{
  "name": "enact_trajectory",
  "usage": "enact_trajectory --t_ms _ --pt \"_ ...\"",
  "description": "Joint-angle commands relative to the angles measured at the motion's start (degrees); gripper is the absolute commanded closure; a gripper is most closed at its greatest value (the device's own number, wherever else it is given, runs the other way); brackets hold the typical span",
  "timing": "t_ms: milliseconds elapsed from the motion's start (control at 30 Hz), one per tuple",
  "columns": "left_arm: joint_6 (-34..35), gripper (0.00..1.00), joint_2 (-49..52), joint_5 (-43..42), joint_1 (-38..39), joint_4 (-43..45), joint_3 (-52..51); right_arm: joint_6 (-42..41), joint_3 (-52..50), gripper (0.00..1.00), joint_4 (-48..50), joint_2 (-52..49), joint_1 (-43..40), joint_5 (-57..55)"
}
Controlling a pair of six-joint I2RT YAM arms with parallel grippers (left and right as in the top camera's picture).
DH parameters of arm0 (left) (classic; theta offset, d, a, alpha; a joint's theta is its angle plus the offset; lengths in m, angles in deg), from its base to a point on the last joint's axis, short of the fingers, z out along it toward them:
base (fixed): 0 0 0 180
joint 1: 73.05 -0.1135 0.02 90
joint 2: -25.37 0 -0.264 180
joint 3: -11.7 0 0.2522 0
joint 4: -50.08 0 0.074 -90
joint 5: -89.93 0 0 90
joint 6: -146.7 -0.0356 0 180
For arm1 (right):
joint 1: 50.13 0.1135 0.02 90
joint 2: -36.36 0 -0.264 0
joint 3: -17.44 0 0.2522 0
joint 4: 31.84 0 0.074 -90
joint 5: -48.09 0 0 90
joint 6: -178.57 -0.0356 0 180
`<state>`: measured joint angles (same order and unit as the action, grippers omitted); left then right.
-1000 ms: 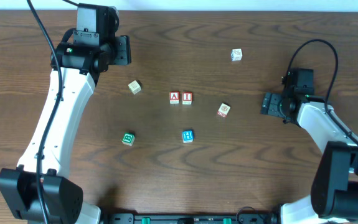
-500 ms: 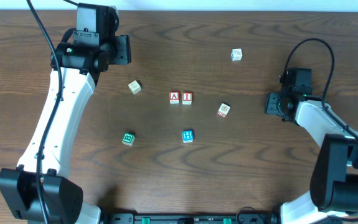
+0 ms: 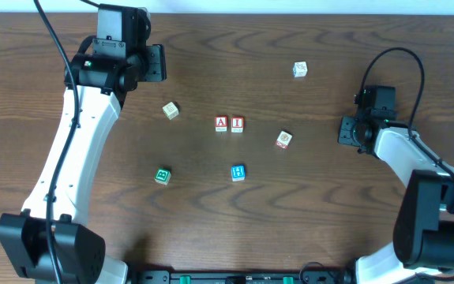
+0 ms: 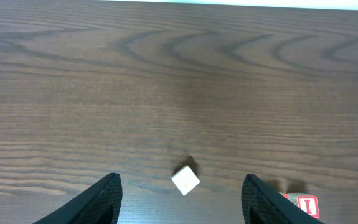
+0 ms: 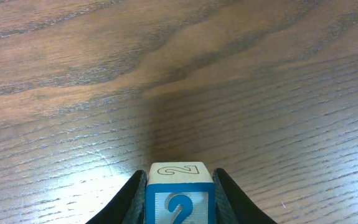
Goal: Spell out Ai2
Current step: 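Lower right gripper and grasp the blue 2 block, then carry the 2 block left toward the right of the I block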
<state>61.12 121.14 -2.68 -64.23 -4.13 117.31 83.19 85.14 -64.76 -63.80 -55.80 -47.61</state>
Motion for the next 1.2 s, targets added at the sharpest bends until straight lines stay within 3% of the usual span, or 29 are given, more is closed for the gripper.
enact_trajectory --t_ms 0,167,267,433,633,800,1167 --pt "-0.6 0.37 0.3 0.0 -0.2 0.1 0.8 0.3 0.9 0.73 0.1 -0.3 -0.3 0.2" --pt "-0.6 0.37 0.3 0.0 -0.2 0.4 0.8 0.3 1.0 0.8 0.9 -0.3 -0.3 3.3" --pt "-0.6 0.37 0.3 0.2 -0.2 0.4 0.8 -1.0 1.9 0.99 1.4 -0.3 -0.2 6.7" --pt "-1.1 0.37 -0.4 0.2 -1.2 -0.1 0.8 -4.4 8.9 0.99 -3.5 -0.2 1.9 9.0" --pt "-2.3 0.41 -1.8 -0.1 -4.5 -4.5 0.8 -4.3 20.8 0.99 -7.8 -0.2 12.2 8.5" --pt "-2.8 0.43 -1.6 -6.6 -7.5 -5.3 -1.1 -4.5 21.3 0.99 -4.6 -2.7 21.2 4.5" --pt "-3.2 0.41 -1.4 -6.7 -7.7 -5.2 -2.7 -9.6 21.3 0.99 -3.5 -12.2 28.5 9.6"
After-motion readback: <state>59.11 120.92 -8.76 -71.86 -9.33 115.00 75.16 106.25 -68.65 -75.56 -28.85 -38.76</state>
